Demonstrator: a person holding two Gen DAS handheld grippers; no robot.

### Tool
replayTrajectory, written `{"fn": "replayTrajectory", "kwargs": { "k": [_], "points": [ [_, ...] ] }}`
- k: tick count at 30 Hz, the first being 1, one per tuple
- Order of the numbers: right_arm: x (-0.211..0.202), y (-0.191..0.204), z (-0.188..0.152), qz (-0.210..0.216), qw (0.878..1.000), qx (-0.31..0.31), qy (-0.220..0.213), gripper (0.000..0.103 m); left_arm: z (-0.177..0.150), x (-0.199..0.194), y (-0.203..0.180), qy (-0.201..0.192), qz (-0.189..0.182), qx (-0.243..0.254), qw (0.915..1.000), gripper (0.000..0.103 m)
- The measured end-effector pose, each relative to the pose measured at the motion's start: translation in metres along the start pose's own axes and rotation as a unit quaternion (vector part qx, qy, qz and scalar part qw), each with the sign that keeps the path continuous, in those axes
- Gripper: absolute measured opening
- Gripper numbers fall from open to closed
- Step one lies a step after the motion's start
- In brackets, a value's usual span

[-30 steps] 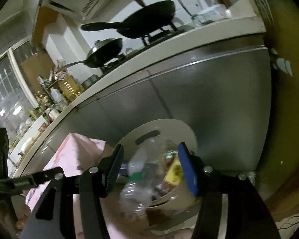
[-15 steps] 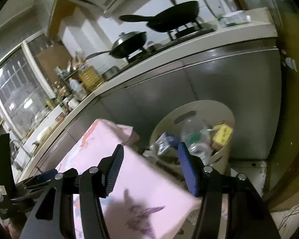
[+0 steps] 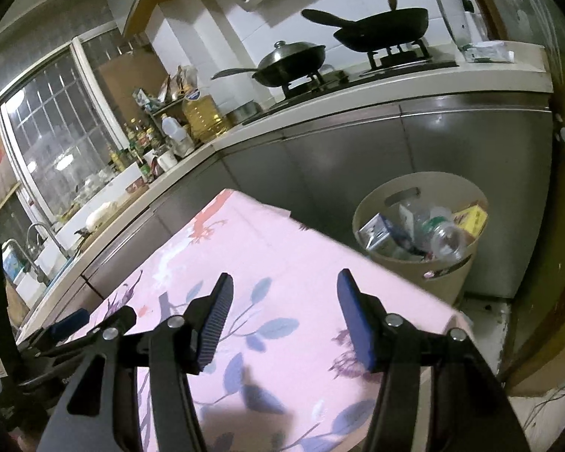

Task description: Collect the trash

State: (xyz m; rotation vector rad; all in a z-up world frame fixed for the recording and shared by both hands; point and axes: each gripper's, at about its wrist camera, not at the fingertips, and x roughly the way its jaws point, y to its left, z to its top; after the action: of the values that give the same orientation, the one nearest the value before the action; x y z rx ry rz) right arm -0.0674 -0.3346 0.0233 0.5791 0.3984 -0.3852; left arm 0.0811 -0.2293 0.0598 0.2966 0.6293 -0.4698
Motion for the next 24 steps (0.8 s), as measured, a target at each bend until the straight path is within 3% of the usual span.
{"fn": "replayTrajectory", "kwargs": {
  "k": [4, 6, 12, 24],
  "points": [
    [0.000, 0.016, -0.010, -0.002, 1.000, -0.001, 0.005, 0.065, -0.007, -0.005, 0.014, 0.000, 0.011, -0.011, 0.9999, 0.093],
    [0.000, 0.022, -0.013, -0.018, 1.000, -0.002, 0.009, 0.074, -0.010, -0.007, 0.023, -0.001, 0.015, -0.018, 0.9997, 0.093],
    [-0.009, 0.028, -0.019, -0.032, 0.999, 0.016, -0.018, 0.087, -0.016, -0.011, 0.035, -0.005, 0.024, -0.026, 0.9994, 0.097],
    [-0.002, 0.030, -0.028, -0.044, 0.999, 0.022, -0.002, 0.089, -0.022, -0.006, 0.050, 0.011, 0.030, -0.041, 0.9987, 0.097]
  ]
}}
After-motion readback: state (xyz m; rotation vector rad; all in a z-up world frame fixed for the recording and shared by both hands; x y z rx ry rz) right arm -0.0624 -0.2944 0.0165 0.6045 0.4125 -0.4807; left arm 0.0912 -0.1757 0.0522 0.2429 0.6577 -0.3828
